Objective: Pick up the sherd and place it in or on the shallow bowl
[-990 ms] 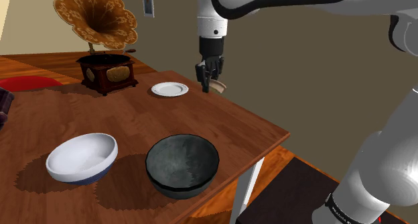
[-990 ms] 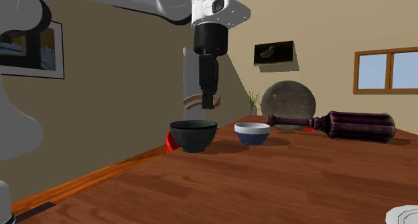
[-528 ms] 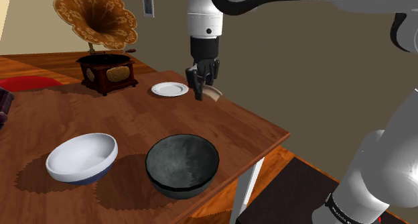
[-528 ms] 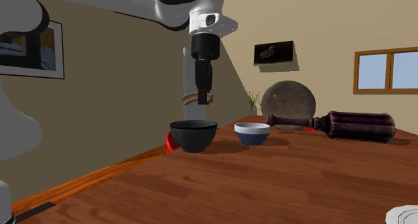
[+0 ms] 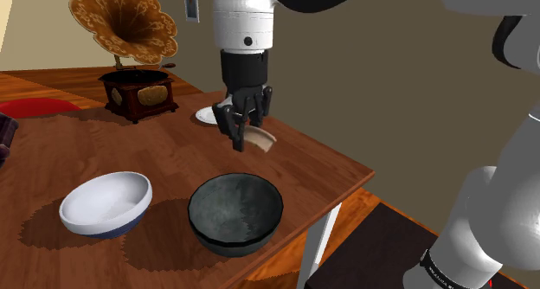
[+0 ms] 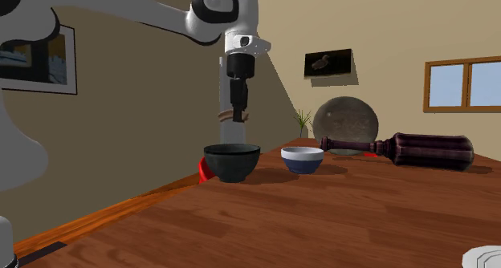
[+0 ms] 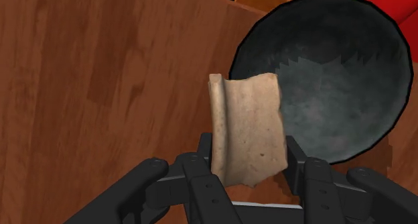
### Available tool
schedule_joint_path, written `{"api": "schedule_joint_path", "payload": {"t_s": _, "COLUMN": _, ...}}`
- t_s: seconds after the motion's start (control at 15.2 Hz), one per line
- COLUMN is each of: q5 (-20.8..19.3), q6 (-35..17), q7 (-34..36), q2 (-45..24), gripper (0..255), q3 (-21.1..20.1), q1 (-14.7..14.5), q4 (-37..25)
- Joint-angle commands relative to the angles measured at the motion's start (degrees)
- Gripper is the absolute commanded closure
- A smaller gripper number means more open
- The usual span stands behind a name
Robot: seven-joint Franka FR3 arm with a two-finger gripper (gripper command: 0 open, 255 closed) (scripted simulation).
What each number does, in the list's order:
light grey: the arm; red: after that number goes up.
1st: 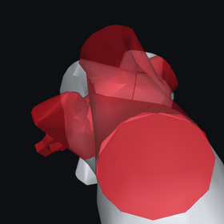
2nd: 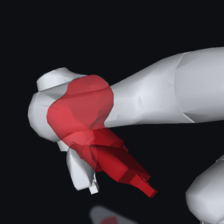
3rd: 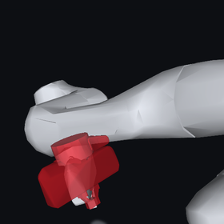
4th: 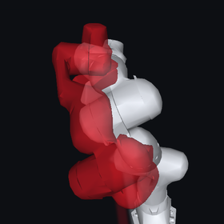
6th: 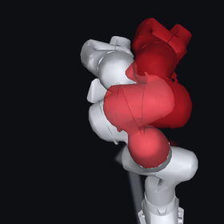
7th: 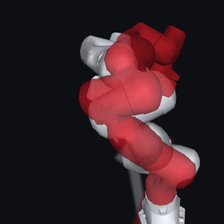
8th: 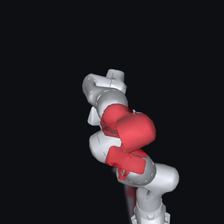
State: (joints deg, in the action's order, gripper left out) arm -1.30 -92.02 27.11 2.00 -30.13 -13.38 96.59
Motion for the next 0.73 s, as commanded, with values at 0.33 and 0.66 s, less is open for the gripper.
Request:
{"api": "schedule_joint_path", "payload": {"t_s": 0.33, "q5": -1.3, "q6": -0.1, "q7": 8.6, "q2": -3.3, "gripper": 255, "q3": -4.3, "q1": -4.1, "q4": -2.4}}
{"api": "schedule_joint_path", "payload": {"t_s": 0.66, "q5": -1.0, "q6": -4.1, "q7": 8.5, "q2": -2.8, "gripper": 255, "q3": -4.2, "q1": -3.9, "q4": 2.0}}
